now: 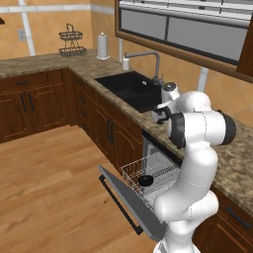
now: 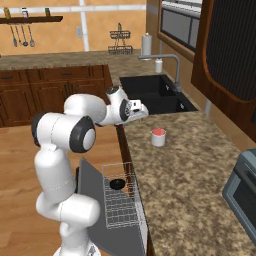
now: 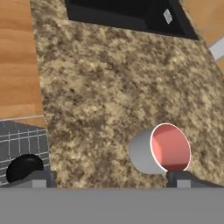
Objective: Pick up the cup and bowl from the counter, place them in the dishwasher, and close the dishwasher door.
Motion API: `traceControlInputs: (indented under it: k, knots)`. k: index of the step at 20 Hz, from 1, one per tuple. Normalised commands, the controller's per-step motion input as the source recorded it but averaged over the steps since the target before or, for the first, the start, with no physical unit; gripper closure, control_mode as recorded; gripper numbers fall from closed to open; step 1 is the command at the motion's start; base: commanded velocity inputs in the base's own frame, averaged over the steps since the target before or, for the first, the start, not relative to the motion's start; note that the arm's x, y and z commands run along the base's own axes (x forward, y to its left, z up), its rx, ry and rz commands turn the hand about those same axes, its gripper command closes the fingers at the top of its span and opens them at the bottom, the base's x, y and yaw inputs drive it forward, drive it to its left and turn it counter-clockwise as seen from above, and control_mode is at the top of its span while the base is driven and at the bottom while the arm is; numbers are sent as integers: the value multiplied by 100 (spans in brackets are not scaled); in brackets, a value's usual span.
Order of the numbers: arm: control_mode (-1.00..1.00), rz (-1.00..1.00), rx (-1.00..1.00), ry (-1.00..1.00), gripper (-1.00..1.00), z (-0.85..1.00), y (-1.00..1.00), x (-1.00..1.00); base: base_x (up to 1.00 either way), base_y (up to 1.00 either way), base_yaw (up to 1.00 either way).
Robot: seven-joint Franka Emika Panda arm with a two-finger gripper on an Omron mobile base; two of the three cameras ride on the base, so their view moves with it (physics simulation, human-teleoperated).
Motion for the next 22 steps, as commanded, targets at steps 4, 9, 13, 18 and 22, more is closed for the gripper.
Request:
traceControlInputs:
  k: [4,9,13,18,22]
  knots:
    - [-100,0,-4,0,-100,-12,-66,11,0,0,0]
    - [-100,0,0,3,-100,-15,-48,0,0,0,0]
    - [-100,0,0,3,-100,-32,-29,0,0,0,0]
    - [-100,0,0,1,-100,-36,-18,1,0,0,0]
    - [-100,2,0,2,-100,-32,-7,14,0,0,0]
